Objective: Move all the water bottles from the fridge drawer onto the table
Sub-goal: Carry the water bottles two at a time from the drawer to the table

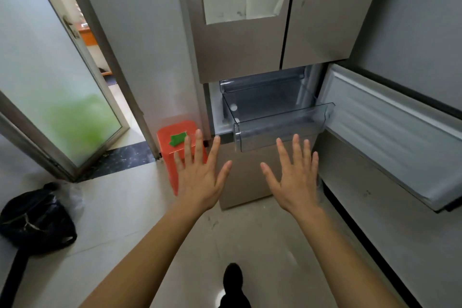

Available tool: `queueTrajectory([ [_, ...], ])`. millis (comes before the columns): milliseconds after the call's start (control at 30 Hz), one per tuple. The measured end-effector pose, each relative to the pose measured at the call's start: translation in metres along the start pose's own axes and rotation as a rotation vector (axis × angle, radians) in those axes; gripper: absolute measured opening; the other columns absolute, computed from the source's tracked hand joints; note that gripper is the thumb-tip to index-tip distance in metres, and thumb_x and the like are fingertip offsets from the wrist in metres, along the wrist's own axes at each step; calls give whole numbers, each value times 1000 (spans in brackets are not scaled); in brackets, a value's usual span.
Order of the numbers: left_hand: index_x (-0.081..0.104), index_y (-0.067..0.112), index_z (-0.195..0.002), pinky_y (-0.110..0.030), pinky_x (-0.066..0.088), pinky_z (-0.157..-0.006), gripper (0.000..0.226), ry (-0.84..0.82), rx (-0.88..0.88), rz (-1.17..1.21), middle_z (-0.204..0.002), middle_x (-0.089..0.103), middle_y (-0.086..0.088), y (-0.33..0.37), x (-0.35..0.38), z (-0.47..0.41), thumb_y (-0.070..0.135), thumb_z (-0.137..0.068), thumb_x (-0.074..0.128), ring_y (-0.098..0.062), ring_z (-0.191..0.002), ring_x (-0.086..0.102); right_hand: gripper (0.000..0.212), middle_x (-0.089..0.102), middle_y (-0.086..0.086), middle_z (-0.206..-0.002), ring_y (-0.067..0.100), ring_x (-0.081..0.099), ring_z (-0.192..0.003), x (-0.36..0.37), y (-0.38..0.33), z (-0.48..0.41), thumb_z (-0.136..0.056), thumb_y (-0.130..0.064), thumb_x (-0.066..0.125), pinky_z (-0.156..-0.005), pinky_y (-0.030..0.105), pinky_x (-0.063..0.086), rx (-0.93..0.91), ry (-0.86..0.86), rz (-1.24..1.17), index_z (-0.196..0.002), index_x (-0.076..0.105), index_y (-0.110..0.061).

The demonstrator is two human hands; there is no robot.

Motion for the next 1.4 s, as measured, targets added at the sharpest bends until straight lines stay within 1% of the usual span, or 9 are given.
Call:
queueTrajectory([
  [300,-14,38,-155,-60,-3,-120,71,-197,5,84,-161,-29,-3,12,96,-192,69,-95,8,-29,-148,-26,83,4,8,-167,28,-5,-153,40,56,-177,-91,-76,13,-123,50,0,67,-136,49,-158,16,-27],
  [533,-10,27,-158,-59,0,-121,75,-387,-53,130,-165,-18,-5,11,167,-268,65,-97,12,-29,-152,-16,73,25,11,-162,29,13,-152,87,83,-265,-99,-63,34,-123,45,15,110,-275,-101,-155,29,-16],
  [667,-5,19,-158,-58,7,-121,75,-400,-160,149,-167,-7,-7,5,199,-290,59,-100,19,-28,-153,-8,72,37,15,-156,30,30,-145,136,90,-314,-99,-56,43,-119,43,28,119,-399,-284,-153,32,-9],
  [867,-8,17,-158,-52,8,-123,77,-400,-330,180,-166,-13,-3,-4,232,-293,60,-100,17,-21,-153,-7,69,37,12,-156,30,37,-142,218,74,-380,-100,-52,47,-113,35,31,97,-676,-458,-154,31,-11],
  [1033,3,15,-159,-49,14,-123,76,-443,-443,187,-166,-6,-3,-16,242,-279,54,-95,13,-20,-153,-5,55,42,12,-153,32,44,-136,277,28,-407,-103,-43,45,-102,31,37,6,-919,-455,-149,39,-14],
  [1133,6,16,-159,-48,15,-122,76,-475,-446,159,-166,-4,-1,-17,243,-277,50,-91,12,-20,-154,-4,55,52,7,-145,29,52,-129,306,-4,-408,-99,-53,46,-99,32,43,-41,-1020,-503,-141,52,-19],
  [1200,7,16,-159,-47,17,-122,76,-489,-437,142,-167,-2,-1,-17,242,-278,47,-90,14,-20,-154,-3,55,56,4,-140,27,57,-122,317,-16,-407,-95,-59,49,-89,38,53,40,-1065,-625,-138,55,-24],
  [1267,7,15,-159,-45,17,-122,73,-502,-428,120,-167,-1,-2,-16,241,-279,44,-92,17,-20,-154,-1,48,55,3,-137,24,58,-114,326,-24,-400,-99,-48,50,-66,31,55,225,-1121,-785,-137,54,-20],
  [1400,5,13,-159,-44,16,-123,63,-504,-411,99,-167,-1,-4,-10,239,-281,32,-103,29,-23,-154,-1,35,59,12,-120,21,61,-96,335,-31,-399,-103,-34,49,-64,27,52,390,-1087,-918,-128,58,-11],
])
Point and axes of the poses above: each hand's wrist, its own z-axis away from the middle knuckle, its own x-axis out of the palm, y = z × x, the point moved 10 cm from there along -z, towards the middle knuckle
